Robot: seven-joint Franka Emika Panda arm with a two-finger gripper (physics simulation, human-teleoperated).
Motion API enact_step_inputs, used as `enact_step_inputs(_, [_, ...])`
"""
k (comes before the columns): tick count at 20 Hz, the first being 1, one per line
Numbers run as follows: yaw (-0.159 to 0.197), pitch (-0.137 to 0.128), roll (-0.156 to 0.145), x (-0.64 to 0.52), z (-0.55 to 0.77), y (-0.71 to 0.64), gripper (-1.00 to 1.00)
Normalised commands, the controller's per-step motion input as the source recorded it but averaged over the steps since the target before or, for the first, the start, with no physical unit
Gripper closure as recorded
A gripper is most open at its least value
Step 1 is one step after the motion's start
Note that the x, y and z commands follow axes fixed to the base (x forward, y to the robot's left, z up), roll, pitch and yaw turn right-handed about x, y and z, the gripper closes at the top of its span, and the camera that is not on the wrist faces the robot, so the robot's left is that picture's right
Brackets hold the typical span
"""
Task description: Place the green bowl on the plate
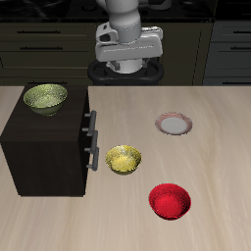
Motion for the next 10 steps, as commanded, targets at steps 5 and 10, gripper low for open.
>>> enact_step_inputs(5, [-0.003, 0.021, 0.023, 0.06, 0.02, -0.08, -1.0])
enact_step_inputs(10, [0.013, 0.007, 0.04, 0.12, 0.16, -0.16, -1.0])
